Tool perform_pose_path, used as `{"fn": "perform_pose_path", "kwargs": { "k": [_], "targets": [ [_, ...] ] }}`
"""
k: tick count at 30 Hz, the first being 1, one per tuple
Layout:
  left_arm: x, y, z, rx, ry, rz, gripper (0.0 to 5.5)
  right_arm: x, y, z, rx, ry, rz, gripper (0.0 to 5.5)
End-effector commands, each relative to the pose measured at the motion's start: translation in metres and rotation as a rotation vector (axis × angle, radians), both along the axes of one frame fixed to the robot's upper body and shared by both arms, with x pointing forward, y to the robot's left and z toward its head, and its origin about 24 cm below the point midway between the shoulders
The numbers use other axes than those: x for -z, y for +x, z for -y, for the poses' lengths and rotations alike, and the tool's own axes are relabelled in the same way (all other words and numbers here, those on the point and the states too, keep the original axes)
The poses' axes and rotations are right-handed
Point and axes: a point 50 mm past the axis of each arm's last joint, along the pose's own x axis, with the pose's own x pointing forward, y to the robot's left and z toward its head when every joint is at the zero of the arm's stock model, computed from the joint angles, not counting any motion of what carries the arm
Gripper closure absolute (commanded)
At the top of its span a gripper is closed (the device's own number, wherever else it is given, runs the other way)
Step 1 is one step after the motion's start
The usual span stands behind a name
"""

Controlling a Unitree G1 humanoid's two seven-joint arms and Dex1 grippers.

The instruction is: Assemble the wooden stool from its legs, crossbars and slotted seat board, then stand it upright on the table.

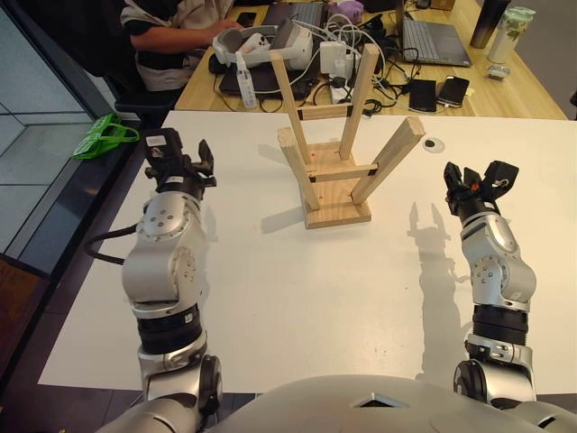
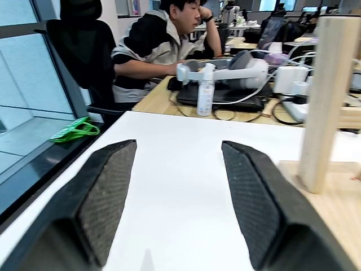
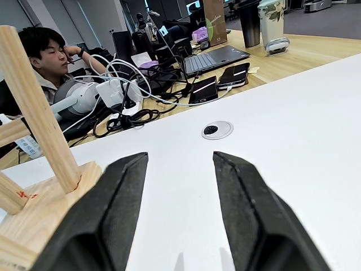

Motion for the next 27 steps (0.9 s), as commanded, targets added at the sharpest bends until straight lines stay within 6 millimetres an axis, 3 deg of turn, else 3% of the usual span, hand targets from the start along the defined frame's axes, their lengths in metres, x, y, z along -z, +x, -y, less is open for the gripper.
{"fn": "perform_pose_path", "kwargs": {
  "k": [1, 9, 13, 15, 19, 24, 26, 27],
  "targets": [
    [0.0, -0.001, 0.016, 0.081, 0.004, 0.002, 3.29, -0.01, 0.002, -0.014, -0.054, -0.018, 0.057, 4.01],
    [-0.001, 0.002, 0.032, 0.169, 0.016, 0.002, 4.53, -0.014, 0.005, -0.015, -0.029, -0.081, 0.091, 5.4],
    [0.002, 0.002, 0.045, 0.214, 0.025, -0.024, 5.1, -0.004, 0.004, -0.025, -0.08, -0.062, 0.019, 5.5],
    [0.006, 0.002, 0.037, 0.162, 0.047, -0.056, 5.33, -0.003, 0.005, -0.023, -0.075, -0.08, -0.011, 5.5],
    [0.002, 0.006, 0.0, -0.036, 0.109, -0.105, 5.49, -0.011, 0.011, -0.01, 0.036, -0.18, -0.007, 5.5],
    [-0.006, 0.002, -0.019, -0.093, 0.112, -0.108, 5.49, -0.011, 0.013, 0.005, 0.111, -0.23, -0.036, 5.5],
    [-0.012, 0.006, -0.002, -0.027, 0.072, -0.098, 5.49, -0.016, 0.014, -0.001, 0.069, -0.212, -0.015, 5.5],
    [-0.016, 0.009, 0.02, 0.05, 0.025, -0.089, 5.49, -0.023, 0.015, -0.016, -0.011, -0.151, 0.018, 5.5]
  ]
}}
